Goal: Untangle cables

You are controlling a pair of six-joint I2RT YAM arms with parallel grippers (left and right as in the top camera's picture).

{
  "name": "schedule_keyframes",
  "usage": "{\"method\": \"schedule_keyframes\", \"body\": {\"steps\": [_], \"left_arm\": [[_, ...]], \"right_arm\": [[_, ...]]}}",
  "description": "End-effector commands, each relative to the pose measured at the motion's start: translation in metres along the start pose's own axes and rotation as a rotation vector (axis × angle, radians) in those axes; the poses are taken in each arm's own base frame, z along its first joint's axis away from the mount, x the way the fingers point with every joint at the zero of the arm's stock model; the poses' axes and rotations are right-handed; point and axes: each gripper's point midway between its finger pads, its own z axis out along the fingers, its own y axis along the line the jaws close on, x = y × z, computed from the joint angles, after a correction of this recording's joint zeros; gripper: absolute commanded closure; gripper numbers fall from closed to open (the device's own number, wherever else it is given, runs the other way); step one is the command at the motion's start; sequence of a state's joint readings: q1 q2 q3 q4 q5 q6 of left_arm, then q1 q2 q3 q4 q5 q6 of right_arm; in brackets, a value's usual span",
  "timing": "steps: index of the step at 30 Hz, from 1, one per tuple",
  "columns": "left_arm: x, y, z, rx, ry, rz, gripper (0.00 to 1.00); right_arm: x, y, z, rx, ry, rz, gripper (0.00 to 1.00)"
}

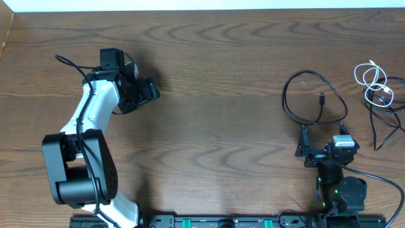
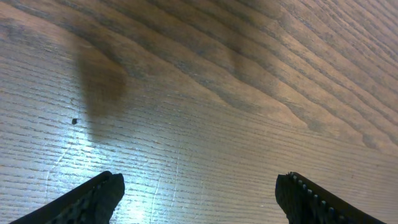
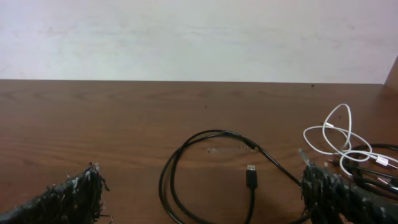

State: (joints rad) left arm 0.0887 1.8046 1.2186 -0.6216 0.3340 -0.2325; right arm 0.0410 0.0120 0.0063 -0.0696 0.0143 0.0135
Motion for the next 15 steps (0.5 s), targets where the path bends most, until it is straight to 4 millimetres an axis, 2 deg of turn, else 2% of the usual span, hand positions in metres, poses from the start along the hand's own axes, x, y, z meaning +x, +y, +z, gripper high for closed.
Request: {"method": "schedule_keyframes", "body": {"steps": [1, 10, 15], "left_arm": [[0.003, 0.003, 0.0032, -0.011, 0.01, -0.001, 0.16], [0.0028, 0.0028, 0.0026, -0.01, 0.009, -0.001, 0.16], [0.0, -0.0003, -0.0048, -0.004, -0.013, 0.005, 0.16]], "right_arm": [[0.0001, -0.0005, -0.0003, -0.001, -0.001, -0.013, 0.01], [0.0001, -0.0005, -0.0003, -0.001, -0.001, -0.014, 0.01], [0.0001, -0.0005, -0.0003, -0.001, -0.001, -0.013, 0.01]]}}
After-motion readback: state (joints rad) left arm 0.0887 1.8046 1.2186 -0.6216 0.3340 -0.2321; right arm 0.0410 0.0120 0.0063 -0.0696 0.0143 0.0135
